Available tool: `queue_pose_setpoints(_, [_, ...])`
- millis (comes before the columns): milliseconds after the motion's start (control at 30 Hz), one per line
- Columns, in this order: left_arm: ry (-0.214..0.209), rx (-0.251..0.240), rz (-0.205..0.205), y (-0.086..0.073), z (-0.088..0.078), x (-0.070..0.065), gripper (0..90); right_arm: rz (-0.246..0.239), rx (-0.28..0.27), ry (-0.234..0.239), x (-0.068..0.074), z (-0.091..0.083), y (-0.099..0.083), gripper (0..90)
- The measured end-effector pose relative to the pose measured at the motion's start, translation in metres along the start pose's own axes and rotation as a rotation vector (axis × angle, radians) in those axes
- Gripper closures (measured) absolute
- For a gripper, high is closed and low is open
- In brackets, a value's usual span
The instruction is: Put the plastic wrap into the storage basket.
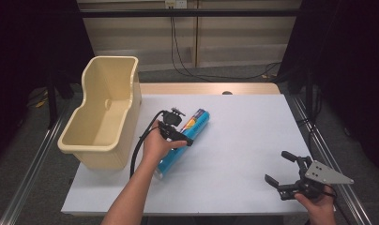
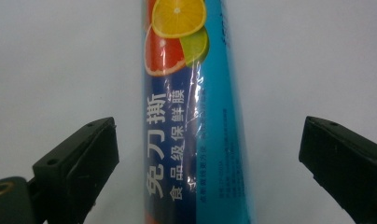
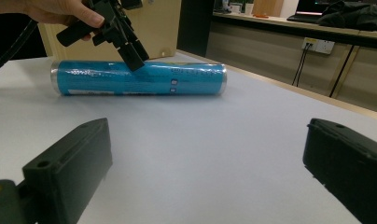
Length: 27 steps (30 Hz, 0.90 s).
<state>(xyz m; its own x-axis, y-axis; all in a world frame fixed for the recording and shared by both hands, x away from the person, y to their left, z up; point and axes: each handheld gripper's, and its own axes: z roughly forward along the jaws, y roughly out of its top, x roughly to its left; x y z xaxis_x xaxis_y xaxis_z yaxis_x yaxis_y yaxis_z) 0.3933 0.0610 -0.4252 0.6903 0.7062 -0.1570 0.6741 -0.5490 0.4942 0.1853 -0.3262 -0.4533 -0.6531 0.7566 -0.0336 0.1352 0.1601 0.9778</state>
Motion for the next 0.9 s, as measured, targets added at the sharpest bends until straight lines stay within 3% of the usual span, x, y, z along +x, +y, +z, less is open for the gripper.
queue_pose_setpoints(100, [0.004,0.024,-0.005,0.002,0.004,-0.001,6.7,0.002,-0.001,-0.001,0.0,0.0,0.0,0.7])
queue_pose_setpoints(233, [0.019,0.075,0.02,0.003,0.011,-0.002,9.0,-0.004,0.005,0.002,0.0,0.001,0.0,0.8])
queue_pose_setpoints(400, [0.03,0.092,0.016,0.004,0.016,-0.002,10.8,-0.001,0.004,0.0,-0.001,0.0,-0.001,0.8])
queue_pose_setpoints(500, [0.037,0.128,0.035,0.004,0.019,-0.001,12.2,0.001,0.006,0.002,-0.002,0.001,-0.001,0.8])
queue_pose_setpoints(667, [0.048,0.146,0.037,0.005,0.023,-0.001,14.6,0.0,0.01,-0.001,-0.002,0.001,-0.001,0.9])
queue_pose_setpoints(900, [0.059,0.154,0.069,0.004,0.03,-0.002,26.6,0.003,0.011,-0.004,-0.003,0.0,-0.002,1.0])
